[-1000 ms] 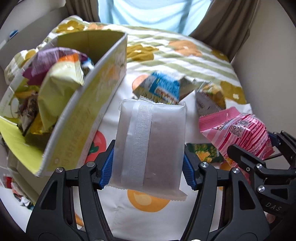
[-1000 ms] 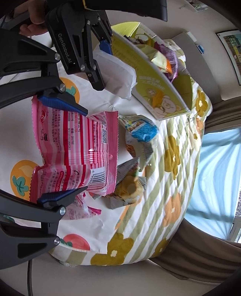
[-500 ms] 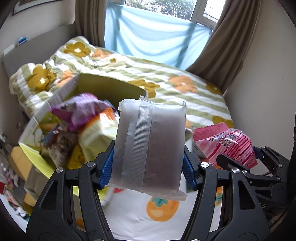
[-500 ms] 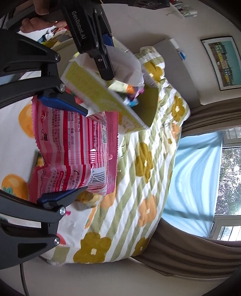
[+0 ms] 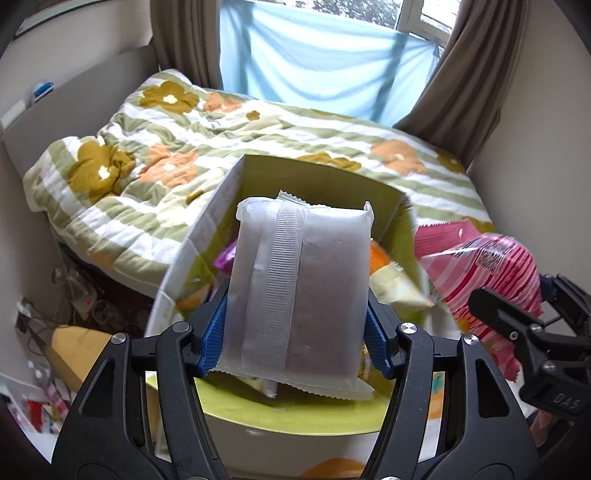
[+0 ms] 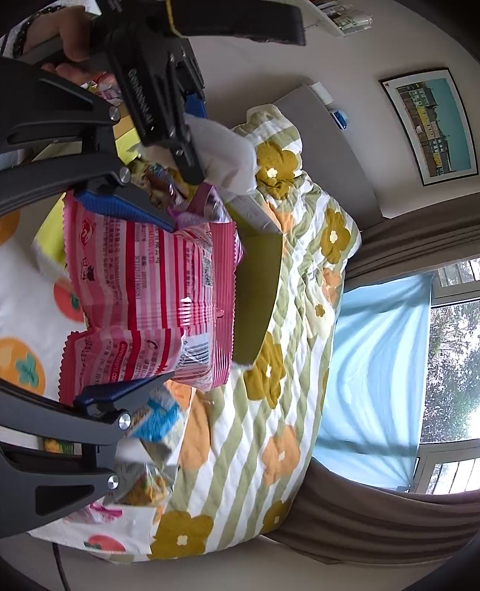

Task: Organize snacks
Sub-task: 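Carry both items over the box and open both grippers to drop them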

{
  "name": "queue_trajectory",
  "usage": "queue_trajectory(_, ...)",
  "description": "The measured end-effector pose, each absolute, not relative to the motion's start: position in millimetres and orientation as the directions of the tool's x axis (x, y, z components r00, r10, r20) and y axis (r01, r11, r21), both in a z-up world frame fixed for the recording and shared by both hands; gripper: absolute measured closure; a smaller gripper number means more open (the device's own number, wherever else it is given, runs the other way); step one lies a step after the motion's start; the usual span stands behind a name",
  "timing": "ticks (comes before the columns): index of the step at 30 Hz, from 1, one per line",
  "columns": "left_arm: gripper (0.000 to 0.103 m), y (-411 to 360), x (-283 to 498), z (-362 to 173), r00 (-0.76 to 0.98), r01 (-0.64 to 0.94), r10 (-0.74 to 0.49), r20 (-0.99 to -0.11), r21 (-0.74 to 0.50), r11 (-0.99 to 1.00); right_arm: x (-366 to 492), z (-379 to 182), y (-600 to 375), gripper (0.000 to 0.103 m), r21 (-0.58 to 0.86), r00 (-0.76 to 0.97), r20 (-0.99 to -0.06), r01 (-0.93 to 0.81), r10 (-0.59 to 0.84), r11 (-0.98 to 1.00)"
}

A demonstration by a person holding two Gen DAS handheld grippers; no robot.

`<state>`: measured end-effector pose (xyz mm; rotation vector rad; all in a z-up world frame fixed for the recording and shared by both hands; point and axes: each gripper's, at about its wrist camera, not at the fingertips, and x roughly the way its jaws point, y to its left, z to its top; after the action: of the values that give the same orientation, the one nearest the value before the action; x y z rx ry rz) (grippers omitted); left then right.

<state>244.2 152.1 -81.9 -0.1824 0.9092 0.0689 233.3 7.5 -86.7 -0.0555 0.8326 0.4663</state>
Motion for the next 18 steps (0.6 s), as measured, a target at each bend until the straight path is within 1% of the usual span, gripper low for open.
queue_trajectory(4,0.043,176.7,249.8,-103.8,0.570,-0.079,-0.064,-0.819,-0.132,0.988,229.7,-93.8,33.8,0.036,0.142,0.577,-0.739,-0.370,0.347,0.918)
queue_trajectory(8,0.043,187.5,256.4,-125.2,0.516,-0.009,-0.137,-0.846,-0.165,0.986,224.3,-98.6,49.1,0.036,0.148,0.577,-0.757,-0.305,0.306,0.941)
queue_trajectory(10,0.039,190.2,260.5,-133.1,0.496,0.017,-0.155,-0.855,-0.168,0.986,220.3,-97.9,53.1,0.036,0.137,0.582,-0.763,-0.281,0.283,0.950)
queue_trajectory(11,0.029,190.2,261.5,-134.9,0.493,0.028,-0.148,-0.857,-0.155,0.988,219.5,-97.9,54.1,0.036,0.131,0.582,-0.766,-0.274,0.273,0.953)
queue_trajectory(12,0.012,188.4,261.4,-134.1,0.498,0.030,-0.128,-0.858,-0.131,0.991,218.3,-98.3,55.2,0.036,0.124,0.581,-0.771,-0.266,0.262,0.956)
queue_trajectory(13,0.006,189.6,260.4,-133.2,0.509,0.034,-0.114,-0.853,-0.113,0.993,217.3,-99.1,56.1,0.036,0.119,0.580,-0.774,-0.259,0.253,0.958)
queue_trajectory(14,0.002,191.8,258.1,-131.4,0.522,0.036,-0.107,-0.846,-0.103,0.994,216.2,-100.0,56.7,0.036,0.115,0.579,-0.777,-0.253,0.246,0.961)
queue_trajectory(18,0.002,200.3,253.6,-131.9,0.509,0.016,-0.098,-0.855,-0.105,0.994,213.8,-102.5,54.7,0.036,0.109,0.583,-0.778,-0.239,0.233,0.965)
